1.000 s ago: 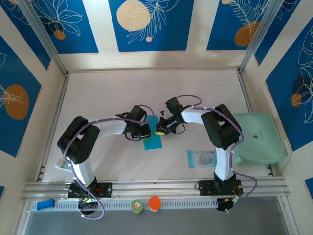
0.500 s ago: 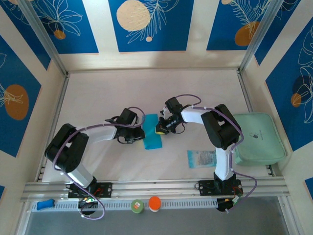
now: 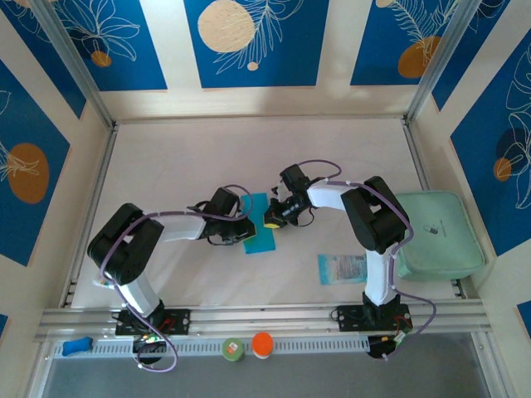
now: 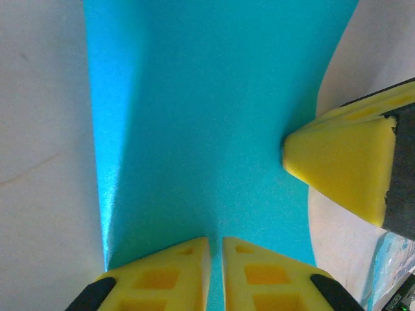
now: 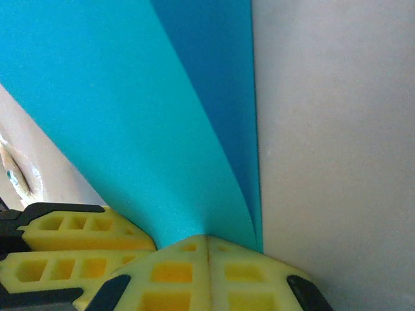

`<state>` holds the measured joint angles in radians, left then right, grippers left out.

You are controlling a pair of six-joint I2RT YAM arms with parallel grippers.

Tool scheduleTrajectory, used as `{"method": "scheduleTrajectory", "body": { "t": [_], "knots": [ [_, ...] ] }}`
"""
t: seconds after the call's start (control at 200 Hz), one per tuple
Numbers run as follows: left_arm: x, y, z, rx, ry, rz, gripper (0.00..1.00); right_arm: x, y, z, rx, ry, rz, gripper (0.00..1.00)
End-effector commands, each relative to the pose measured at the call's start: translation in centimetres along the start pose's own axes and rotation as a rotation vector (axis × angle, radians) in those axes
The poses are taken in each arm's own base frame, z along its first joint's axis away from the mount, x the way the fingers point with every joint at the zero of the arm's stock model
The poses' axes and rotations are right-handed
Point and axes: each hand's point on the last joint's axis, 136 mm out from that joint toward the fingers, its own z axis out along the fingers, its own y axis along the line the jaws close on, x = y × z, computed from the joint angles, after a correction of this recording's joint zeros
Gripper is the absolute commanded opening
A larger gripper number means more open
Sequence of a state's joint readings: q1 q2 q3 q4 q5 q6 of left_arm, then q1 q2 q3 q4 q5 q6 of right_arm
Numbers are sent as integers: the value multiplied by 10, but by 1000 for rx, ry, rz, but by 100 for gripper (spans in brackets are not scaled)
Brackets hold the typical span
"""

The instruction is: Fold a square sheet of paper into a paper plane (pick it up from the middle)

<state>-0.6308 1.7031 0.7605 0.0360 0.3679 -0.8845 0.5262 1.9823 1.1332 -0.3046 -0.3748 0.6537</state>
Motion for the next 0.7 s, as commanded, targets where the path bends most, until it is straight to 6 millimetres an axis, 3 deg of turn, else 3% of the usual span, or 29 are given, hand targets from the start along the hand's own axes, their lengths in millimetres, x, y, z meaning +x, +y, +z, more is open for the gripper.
{"method": "scheduleTrajectory", "body": {
  "t": [0.0, 0.16, 0.26, 0.51, 0.595, 0.695],
  "knots": [
    [31, 34, 1, -75, 72, -31, 16, 31, -107, 23, 374, 68, 142, 0],
    [61, 64, -9, -84, 105, -17, 16, 32, -110, 23, 386, 72, 146, 0],
    [69, 67, -16, -64, 110, -6, 16, 32, -112, 23, 388, 72, 153, 0],
    [29, 2, -47, 41, -48, 71, 16, 34, -114, 23, 389, 76, 160, 0],
    [22, -15, -44, 64, -79, 91, 16, 34, -114, 24, 388, 80, 165, 0],
    [17, -16, -33, 49, -90, 84, 16, 34, -114, 25, 387, 79, 167, 0]
  ]
}}
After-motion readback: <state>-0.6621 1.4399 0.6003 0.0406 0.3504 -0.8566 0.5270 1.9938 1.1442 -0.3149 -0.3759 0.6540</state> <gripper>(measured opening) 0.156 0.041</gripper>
